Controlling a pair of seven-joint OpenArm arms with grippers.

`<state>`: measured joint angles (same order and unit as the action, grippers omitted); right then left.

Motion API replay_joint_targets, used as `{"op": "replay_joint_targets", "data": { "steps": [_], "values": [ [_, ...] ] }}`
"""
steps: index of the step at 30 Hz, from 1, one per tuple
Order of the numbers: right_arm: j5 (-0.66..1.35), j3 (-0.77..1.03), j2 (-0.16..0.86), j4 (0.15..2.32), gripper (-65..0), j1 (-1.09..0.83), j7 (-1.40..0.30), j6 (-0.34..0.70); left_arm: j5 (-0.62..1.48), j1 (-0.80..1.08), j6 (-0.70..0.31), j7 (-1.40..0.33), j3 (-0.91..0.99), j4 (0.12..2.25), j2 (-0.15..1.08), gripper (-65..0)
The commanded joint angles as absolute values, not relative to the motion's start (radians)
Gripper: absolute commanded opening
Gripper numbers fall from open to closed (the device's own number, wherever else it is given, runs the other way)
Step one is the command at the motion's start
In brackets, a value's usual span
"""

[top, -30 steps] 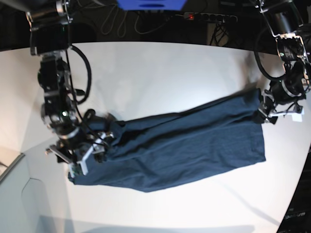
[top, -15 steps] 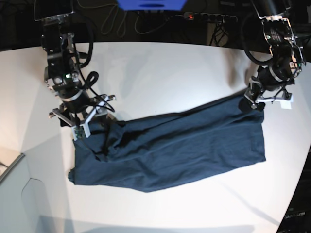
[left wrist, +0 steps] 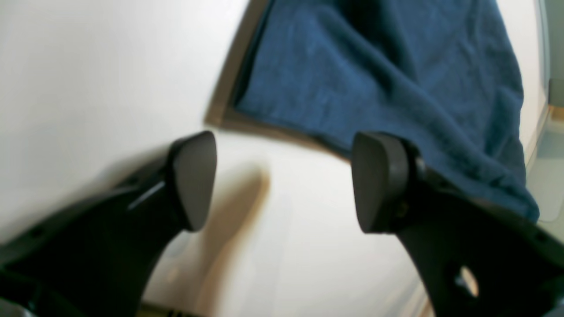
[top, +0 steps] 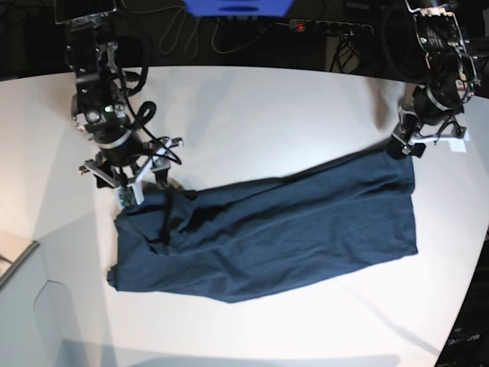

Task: Layout the t-shirt on the table in an organized manner, then fold the t-shirt properly
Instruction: 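Open both grippers and raise them off the shirt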

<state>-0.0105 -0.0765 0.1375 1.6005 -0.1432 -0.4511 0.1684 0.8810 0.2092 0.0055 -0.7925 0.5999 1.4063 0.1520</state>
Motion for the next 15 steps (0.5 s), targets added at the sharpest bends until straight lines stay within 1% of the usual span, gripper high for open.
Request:
{"op": "replay_joint_targets", "data": {
  "steps": [1, 5, 6, 7, 11, 13, 15],
  "values": [
    [-0.005, -0.073, 0.142, 1.621, -26.9, -0.139, -0.429, 0.166, 0.901, 0.199, 0.004, -0.782, 0.602, 1.403, 0.162, -18.8],
    [-0.005, -0.074, 0.142, 1.620, -26.9, -0.140, -0.429, 0.166, 0.901, 0.173, -0.001, -0.776, 0.599, 1.379, 0.160, -19.1],
    [-0.005, -0.074, 0.142, 1.620, -26.9, -0.140, -0.429, 0.166, 0.901, 0.165, -0.001, -0.777, 0.599, 1.376, 0.160, -20.2],
    [-0.005, -0.074, 0.142, 1.620, -26.9, -0.140, -0.429, 0.166, 0.901, 0.163, -0.002, -0.774, 0.599, 1.376, 0.160, -22.4],
    [-0.005, -0.070, 0.142, 1.620, -26.9, -0.142, -0.433, 0.166, 0.901, 0.159, -0.004, -0.768, 0.602, 1.374, 0.160, -34.4],
    [-0.005, -0.070, 0.142, 1.620, -26.9, -0.142, -0.433, 0.166, 0.901, 0.142, -0.004, -0.757, 0.602, 1.374, 0.160, -37.3],
    [-0.005, -0.070, 0.142, 1.618, -26.9, -0.142, -0.433, 0.166, 0.901, 0.137, -0.004, -0.739, 0.602, 1.374, 0.160, -37.9]
  ]
}}
